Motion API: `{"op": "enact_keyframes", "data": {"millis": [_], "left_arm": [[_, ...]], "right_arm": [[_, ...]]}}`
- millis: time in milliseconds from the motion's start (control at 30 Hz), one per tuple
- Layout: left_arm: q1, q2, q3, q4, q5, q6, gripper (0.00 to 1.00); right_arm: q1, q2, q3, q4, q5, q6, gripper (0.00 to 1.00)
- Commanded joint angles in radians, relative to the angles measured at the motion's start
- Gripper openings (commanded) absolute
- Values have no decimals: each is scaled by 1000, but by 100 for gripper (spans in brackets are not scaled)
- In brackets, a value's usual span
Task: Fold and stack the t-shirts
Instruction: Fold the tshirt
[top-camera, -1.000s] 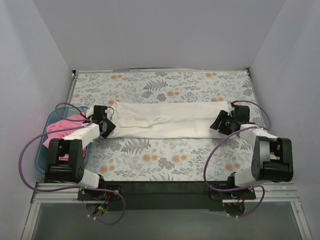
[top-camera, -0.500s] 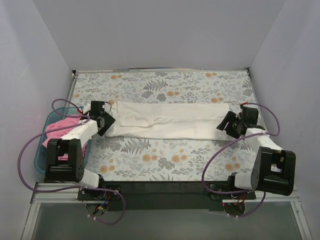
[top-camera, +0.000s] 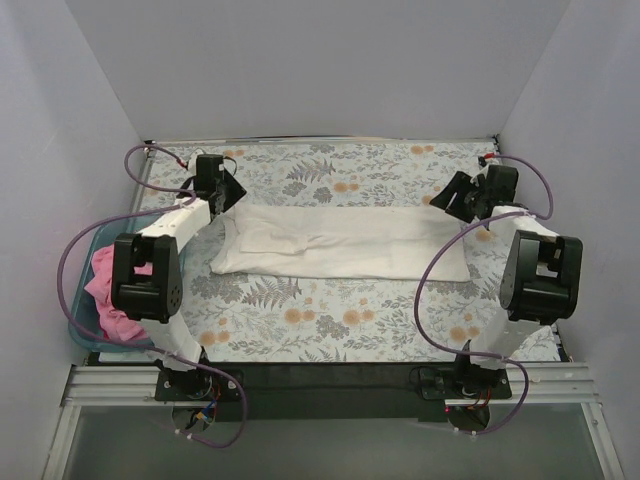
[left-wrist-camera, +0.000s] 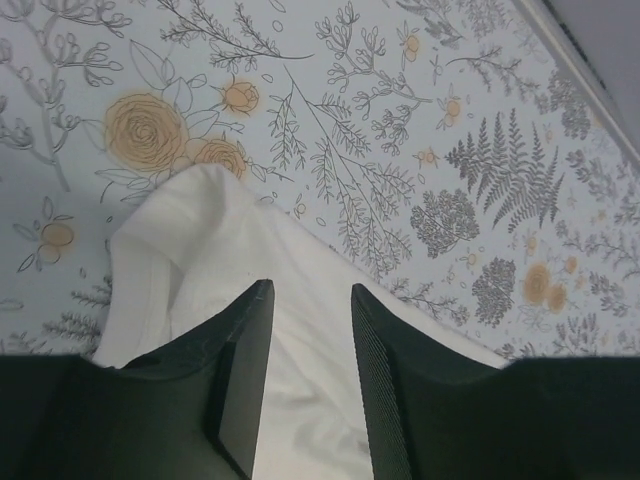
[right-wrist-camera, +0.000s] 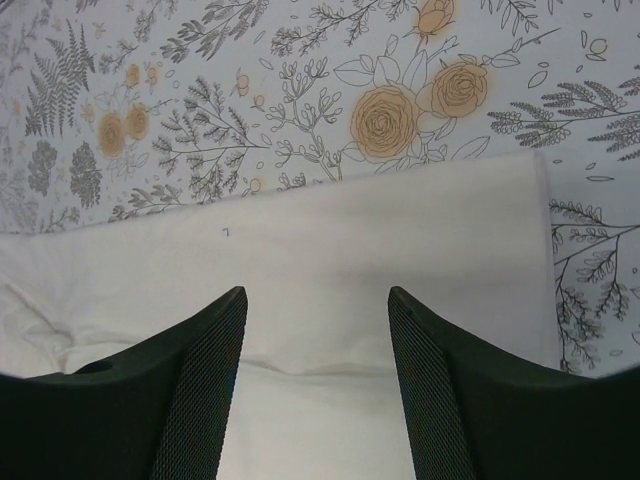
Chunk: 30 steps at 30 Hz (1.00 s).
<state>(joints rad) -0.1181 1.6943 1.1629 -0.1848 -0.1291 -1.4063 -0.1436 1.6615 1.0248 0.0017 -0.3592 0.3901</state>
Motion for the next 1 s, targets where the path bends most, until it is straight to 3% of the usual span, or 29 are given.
{"op": "enact_keyframes", "data": {"millis": [0, 167, 633, 767, 967], "left_arm": [[1, 100, 70, 28, 43, 47, 35], [1, 194, 112, 61, 34, 55, 22], [64, 386, 115, -1, -75, -10, 12], [67, 400, 165, -4, -40, 35, 15], [28, 346, 289, -24, -29, 124, 32]], "right_arm": [[-5, 93, 89, 50, -32, 1, 55], [-13, 188, 161, 60, -15, -2, 54], [-149, 305, 94, 84, 9, -10, 54], [-154, 262, 74, 84, -7, -17, 54], [-116, 153, 66, 55, 23, -66, 55]]}}
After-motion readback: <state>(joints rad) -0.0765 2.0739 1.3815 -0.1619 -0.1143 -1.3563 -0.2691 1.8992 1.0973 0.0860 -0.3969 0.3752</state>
